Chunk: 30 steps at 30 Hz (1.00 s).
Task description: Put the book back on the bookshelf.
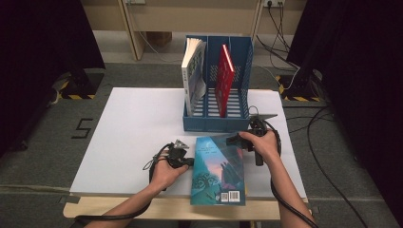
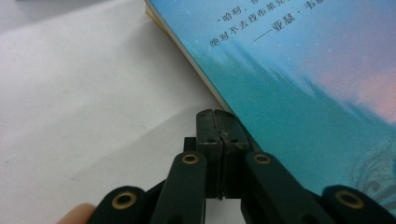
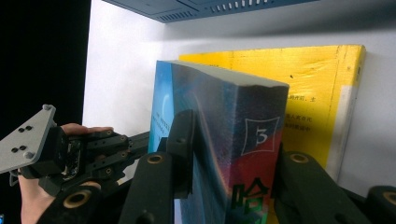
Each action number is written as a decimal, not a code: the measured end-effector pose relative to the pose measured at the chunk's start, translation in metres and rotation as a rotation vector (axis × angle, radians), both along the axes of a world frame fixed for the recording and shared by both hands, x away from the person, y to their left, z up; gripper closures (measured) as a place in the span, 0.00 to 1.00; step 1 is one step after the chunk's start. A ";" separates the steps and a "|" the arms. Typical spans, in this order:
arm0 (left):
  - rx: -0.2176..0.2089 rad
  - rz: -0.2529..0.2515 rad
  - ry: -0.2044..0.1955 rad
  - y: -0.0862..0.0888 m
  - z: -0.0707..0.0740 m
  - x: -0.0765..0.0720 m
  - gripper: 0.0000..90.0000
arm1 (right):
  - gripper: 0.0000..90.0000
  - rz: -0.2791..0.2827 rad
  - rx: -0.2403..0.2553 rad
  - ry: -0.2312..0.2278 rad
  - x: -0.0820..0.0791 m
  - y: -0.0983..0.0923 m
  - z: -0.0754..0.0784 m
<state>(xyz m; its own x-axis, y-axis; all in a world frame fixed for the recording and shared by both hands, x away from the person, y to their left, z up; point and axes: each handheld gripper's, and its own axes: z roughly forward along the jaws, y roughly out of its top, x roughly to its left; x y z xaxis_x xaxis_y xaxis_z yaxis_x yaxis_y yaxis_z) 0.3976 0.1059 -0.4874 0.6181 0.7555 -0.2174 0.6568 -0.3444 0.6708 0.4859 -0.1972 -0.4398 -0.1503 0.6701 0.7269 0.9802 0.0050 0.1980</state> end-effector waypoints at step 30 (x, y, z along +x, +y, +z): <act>-0.069 0.097 -0.085 0.035 0.008 0.006 0.64 | 0.83 0.003 0.043 -0.081 -0.007 0.003 0.038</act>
